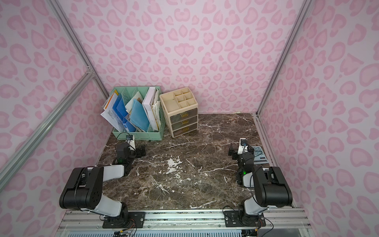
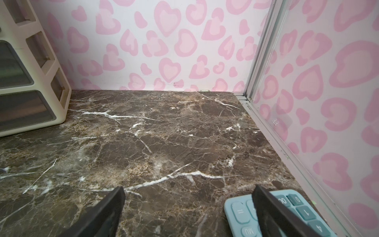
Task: Place the fruit knives into the drawer by color
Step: Reset both arms
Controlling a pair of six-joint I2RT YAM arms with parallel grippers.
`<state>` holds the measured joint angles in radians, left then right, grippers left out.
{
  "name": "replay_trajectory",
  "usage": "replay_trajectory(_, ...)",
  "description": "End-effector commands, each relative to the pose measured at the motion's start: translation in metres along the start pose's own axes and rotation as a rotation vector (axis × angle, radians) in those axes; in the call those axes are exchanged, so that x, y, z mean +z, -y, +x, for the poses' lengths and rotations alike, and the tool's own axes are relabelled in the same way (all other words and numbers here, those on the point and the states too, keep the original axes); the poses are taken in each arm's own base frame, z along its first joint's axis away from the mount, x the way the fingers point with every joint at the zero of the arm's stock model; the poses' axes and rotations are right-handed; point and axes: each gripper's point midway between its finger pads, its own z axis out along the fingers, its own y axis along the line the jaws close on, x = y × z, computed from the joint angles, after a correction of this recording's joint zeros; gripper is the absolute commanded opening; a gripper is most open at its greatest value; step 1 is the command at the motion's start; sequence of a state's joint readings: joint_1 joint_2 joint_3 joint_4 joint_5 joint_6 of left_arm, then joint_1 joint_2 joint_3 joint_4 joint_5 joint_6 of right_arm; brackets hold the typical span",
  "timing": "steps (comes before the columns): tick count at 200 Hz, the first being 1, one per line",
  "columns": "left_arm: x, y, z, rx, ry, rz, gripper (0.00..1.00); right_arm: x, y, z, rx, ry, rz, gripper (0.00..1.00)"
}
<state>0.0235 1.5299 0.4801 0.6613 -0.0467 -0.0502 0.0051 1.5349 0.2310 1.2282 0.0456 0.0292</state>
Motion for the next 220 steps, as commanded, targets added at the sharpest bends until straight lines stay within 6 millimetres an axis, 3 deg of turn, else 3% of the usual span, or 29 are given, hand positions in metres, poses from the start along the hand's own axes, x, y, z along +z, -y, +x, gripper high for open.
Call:
replay_trajectory(1, 0.0, -0.005, -0.003, -0.01, 0.007, -0.025, 0.98, 0.001, -0.001, -0.006, -0.007, 0.02, -0.007, 1.0)
replay_trajectory(144, 0.0, -0.005, -0.002, -0.011, 0.007, -0.025, 0.98, 0.001, -0.002, -0.006, -0.007, 0.021, -0.008, 1.0)
replay_trajectory(177, -0.003, 0.013, -0.002, 0.025, 0.012, 0.096, 0.98, 0.001, -0.001, -0.006, -0.007, 0.021, -0.007, 1.0)
replay_trajectory(220, 0.001, -0.003, -0.002, -0.009, 0.003, -0.011, 0.98, 0.001, -0.001, -0.006, -0.009, 0.02, -0.008, 1.0)
